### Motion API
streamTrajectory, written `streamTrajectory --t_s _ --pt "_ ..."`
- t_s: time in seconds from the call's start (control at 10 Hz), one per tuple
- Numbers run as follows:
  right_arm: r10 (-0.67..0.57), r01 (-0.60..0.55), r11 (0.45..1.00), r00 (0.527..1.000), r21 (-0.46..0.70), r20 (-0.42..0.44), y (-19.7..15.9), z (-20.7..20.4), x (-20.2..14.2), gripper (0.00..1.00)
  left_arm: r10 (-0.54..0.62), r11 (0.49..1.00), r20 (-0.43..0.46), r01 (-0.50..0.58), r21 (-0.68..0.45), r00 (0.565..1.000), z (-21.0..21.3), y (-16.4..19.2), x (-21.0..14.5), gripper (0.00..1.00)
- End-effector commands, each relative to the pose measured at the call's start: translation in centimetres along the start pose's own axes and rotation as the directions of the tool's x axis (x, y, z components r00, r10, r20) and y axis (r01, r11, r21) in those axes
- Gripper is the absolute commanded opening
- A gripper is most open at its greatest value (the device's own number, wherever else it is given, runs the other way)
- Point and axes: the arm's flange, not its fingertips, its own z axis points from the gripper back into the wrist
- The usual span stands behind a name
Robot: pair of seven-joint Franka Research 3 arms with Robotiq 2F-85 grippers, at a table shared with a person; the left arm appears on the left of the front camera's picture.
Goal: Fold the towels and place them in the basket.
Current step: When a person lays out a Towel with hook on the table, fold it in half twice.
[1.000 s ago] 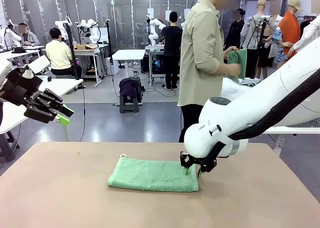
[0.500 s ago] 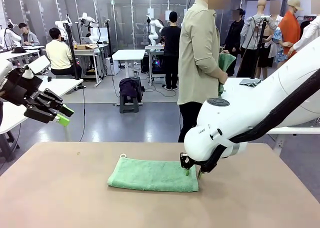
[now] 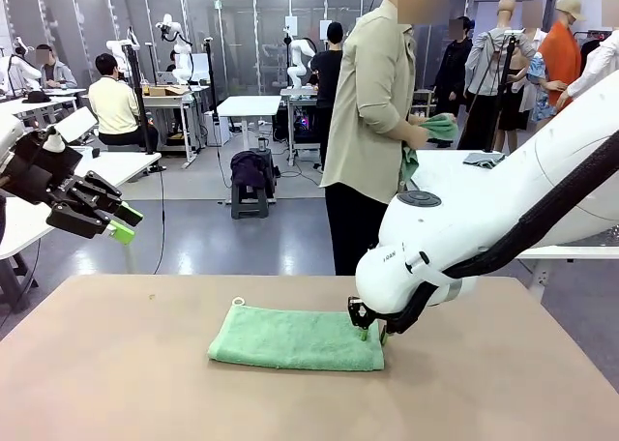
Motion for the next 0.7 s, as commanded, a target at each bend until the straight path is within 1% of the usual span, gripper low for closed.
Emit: streamTrajectory --t_s 0.0,0.1,0.2,0.3,0.4,0.6 --pt "-0.036 0.037 0.999 0.999 -0.031 0.04 0.96 -0.52 -0.05 0.23 -0.005 1.0 0.012 0.005 0.007 1.0 0.03 -0.12 0.15 0.56" --pt "-0.035 0.036 0.999 0.998 -0.03 0.042 0.94 -0.48 -0.05 0.23 -0.005 1.0 0.012 0.005 0.007 1.0 0.03 -0.12 0.15 0.56" --pt "-0.032 0.033 0.999 0.998 -0.03 0.045 0.92 -0.51 -0.06 0.04 -0.005 1.0 0.012 0.005 0.007 1.0 0.03 -0.12 0.15 0.56" --pt "-0.029 0.03 0.999 0.998 -0.03 0.05 0.81 -0.47 -0.05 0.17 -0.005 1.0 0.012 0.005 0.007 1.0 0.03 -0.12 0.15 0.56" --pt "-0.027 0.028 0.999 0.998 -0.029 0.053 0.71 -0.45 -0.03 0.0 -0.005 1.0 0.012 0.005 0.007 1.0 0.03 -0.12 0.15 0.56" --pt "-0.019 0.021 0.999 0.998 -0.033 0.057 0.06 0.01 0.0 0.0 -0.005 1.0 0.012 0.005 0.007 1.0 0.03 -0.12 0.15 0.56"
